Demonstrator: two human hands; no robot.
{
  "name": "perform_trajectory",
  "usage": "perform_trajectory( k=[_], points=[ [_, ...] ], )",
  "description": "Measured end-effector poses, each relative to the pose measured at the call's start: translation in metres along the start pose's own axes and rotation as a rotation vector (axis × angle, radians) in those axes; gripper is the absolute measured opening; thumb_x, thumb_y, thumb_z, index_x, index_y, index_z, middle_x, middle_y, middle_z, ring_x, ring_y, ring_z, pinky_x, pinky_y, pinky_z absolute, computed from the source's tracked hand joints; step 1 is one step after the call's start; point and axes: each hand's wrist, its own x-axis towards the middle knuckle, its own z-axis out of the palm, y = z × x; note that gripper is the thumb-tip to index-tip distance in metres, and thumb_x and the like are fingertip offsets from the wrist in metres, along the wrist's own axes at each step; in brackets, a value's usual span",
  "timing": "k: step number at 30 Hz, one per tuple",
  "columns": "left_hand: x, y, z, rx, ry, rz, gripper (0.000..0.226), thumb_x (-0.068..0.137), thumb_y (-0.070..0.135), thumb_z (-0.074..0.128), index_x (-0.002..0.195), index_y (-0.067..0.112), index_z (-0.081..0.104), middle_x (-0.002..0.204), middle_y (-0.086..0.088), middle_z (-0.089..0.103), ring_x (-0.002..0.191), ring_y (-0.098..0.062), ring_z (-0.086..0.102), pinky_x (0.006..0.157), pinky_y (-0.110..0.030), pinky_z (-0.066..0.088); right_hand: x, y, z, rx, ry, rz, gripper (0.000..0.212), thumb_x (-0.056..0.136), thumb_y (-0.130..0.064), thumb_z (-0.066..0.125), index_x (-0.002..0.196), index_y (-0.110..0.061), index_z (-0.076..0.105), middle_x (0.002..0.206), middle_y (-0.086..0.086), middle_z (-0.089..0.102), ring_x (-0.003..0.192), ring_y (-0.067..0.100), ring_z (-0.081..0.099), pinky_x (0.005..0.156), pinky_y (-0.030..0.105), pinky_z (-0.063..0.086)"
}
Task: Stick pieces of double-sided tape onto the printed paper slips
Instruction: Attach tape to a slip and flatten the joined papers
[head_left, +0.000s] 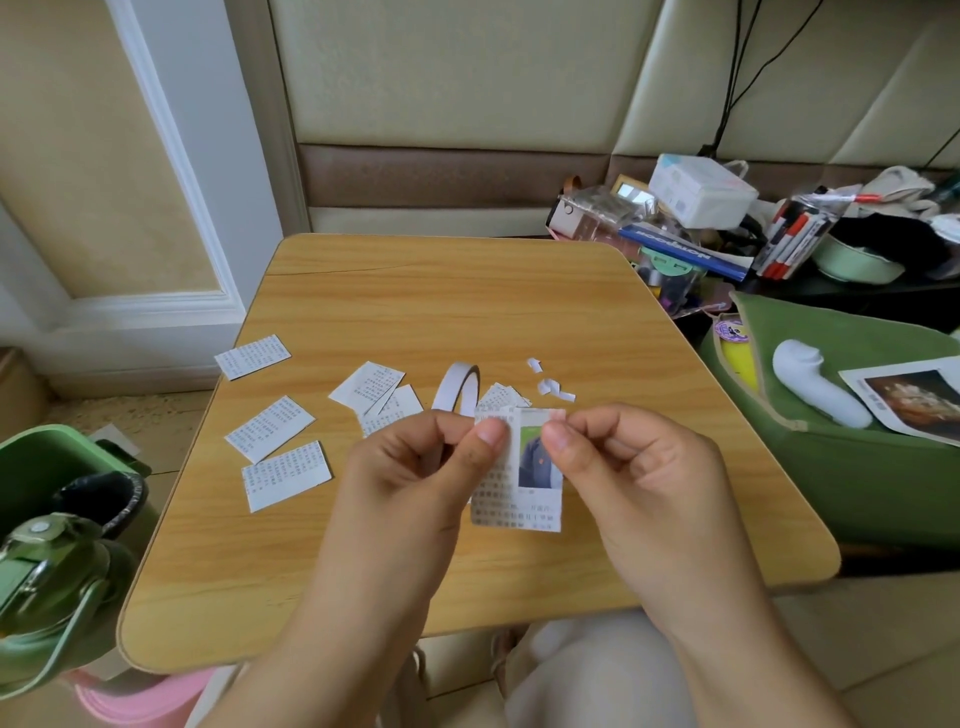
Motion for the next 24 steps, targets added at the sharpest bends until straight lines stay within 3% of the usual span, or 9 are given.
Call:
perform_trajectory(
  k=[6, 8, 11, 14, 16, 19, 21, 24],
  points=[
    [-0.002, 0.005, 0.003, 0.032, 0.027, 0.026, 0.022, 0.072, 0.03, 0.068, 0.058, 0.013, 0.066, 0.055, 0.002, 0.056, 0.056, -0.008, 0.044, 0.055, -0.013, 0.037, 0.0, 0.001, 0.004, -0.021, 0.037, -0.015, 0.013, 0.078, -0.032, 0.066, 0.072, -0.021, 0.065, 0.061, -0.005, 0.066, 0.056, 0.004, 0.055, 0.057, 0.014, 0.042],
    [-0.002, 0.005, 0.003, 0.066, 0.014, 0.032, 0.026, 0.073, 0.027, 0.075, 0.056, 0.012, 0.062, 0.054, 0.002, 0.054, 0.055, -0.007, 0.044, 0.053, -0.012, 0.036, 0.001, 0.001, 0.004, -0.012, 0.053, 0.004, 0.017, 0.076, -0.03, 0.072, 0.07, -0.017, 0.064, 0.06, -0.002, 0.066, 0.055, 0.004, 0.055, 0.056, 0.015, 0.042],
    [0.001, 0.005, -0.005, 0.206, -0.021, 0.027, 0.028, 0.07, 0.035, 0.069, 0.059, 0.011, 0.058, 0.055, -0.009, 0.038, 0.052, -0.008, 0.033, 0.047, -0.014, 0.027, 0.005, -0.001, -0.001, -0.033, 0.005, 0.029, 0.017, 0.077, -0.018, 0.078, 0.067, -0.018, 0.065, 0.061, 0.001, 0.068, 0.056, 0.006, 0.058, 0.057, 0.017, 0.046],
    [0.007, 0.003, -0.011, 0.261, -0.153, 0.017, 0.036, 0.065, 0.051, 0.069, 0.073, 0.016, 0.07, 0.068, -0.028, 0.047, 0.064, -0.022, 0.038, 0.062, -0.028, 0.029, 0.009, -0.005, -0.005, -0.065, -0.069, 0.04, 0.016, 0.073, -0.014, 0.078, 0.065, -0.02, 0.066, 0.062, -0.003, 0.069, 0.058, 0.004, 0.063, 0.058, 0.016, 0.048],
    [0.008, 0.001, -0.01, 0.225, -0.176, 0.028, 0.037, 0.069, 0.05, 0.07, 0.075, 0.014, 0.072, 0.072, -0.031, 0.052, 0.067, -0.026, 0.044, 0.068, -0.035, 0.032, 0.01, -0.007, -0.005, -0.037, -0.061, 0.045, 0.015, 0.07, -0.022, 0.079, 0.066, -0.018, 0.065, 0.067, -0.002, 0.071, 0.062, 0.007, 0.066, 0.061, 0.016, 0.05],
    [0.009, -0.002, -0.006, 0.056, -0.108, 0.008, 0.02, 0.077, 0.033, 0.074, 0.07, 0.014, 0.072, 0.069, -0.018, 0.062, 0.071, -0.018, 0.054, 0.073, -0.025, 0.04, 0.007, -0.004, -0.005, 0.023, -0.075, 0.101, 0.019, 0.063, -0.033, 0.079, 0.07, -0.02, 0.066, 0.069, 0.002, 0.072, 0.064, 0.01, 0.064, 0.061, 0.018, 0.049],
    [0.007, -0.004, -0.007, -0.049, -0.063, -0.037, 0.019, 0.074, 0.034, 0.075, 0.065, 0.017, 0.07, 0.073, -0.012, 0.055, 0.073, -0.019, 0.047, 0.076, -0.029, 0.035, 0.002, 0.002, -0.005, 0.03, -0.091, 0.131, 0.021, 0.067, -0.029, 0.084, 0.072, -0.019, 0.066, 0.067, 0.003, 0.07, 0.061, 0.009, 0.058, 0.058, 0.018, 0.045],
    [0.003, -0.006, -0.008, -0.136, -0.006, -0.098, 0.017, 0.071, 0.03, 0.071, 0.06, 0.017, 0.066, 0.065, -0.008, 0.043, 0.064, -0.014, 0.036, 0.07, -0.03, 0.029, -0.003, 0.009, -0.004, 0.08, -0.051, 0.152, 0.009, 0.066, -0.026, 0.074, 0.071, -0.021, 0.068, 0.065, 0.003, 0.069, 0.059, 0.006, 0.057, 0.058, 0.016, 0.044]
  ],
)
